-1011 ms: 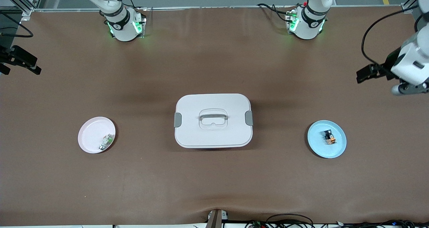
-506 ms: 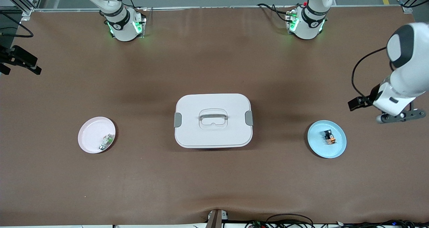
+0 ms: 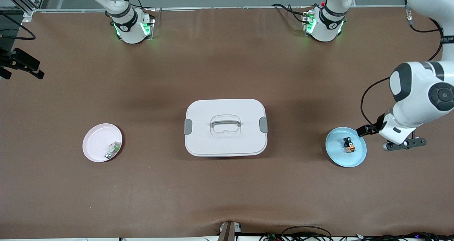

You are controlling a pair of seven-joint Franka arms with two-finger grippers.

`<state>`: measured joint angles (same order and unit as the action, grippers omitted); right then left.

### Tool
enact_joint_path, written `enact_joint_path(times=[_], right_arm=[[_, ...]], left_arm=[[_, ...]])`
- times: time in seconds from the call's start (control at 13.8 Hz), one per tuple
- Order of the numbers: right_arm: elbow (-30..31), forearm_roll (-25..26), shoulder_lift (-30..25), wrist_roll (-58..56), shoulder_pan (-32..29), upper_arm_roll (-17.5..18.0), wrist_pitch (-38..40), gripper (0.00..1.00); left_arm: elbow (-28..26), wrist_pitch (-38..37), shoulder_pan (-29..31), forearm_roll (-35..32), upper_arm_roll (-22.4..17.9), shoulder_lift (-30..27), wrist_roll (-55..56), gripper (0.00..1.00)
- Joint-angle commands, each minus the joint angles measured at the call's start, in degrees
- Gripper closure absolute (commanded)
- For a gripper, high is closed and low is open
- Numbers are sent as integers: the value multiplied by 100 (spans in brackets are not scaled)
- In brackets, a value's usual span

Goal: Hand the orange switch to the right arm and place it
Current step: 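Reach the left gripper down to the orange switch on the blue plate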

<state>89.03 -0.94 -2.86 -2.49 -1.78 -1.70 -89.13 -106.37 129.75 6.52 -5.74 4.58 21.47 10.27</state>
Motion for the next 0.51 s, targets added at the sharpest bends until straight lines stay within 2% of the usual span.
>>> enact_joint_path(times=[0.0, 0.43], right_arm=[[-61, -3, 57, 21, -77, 74, 1, 0], [-61, -3, 75, 21, -86, 74, -17, 0]], left_arm=[[46, 454, 77, 29, 34, 339, 80, 0], [82, 1254, 42, 468, 35, 946, 229, 2]])
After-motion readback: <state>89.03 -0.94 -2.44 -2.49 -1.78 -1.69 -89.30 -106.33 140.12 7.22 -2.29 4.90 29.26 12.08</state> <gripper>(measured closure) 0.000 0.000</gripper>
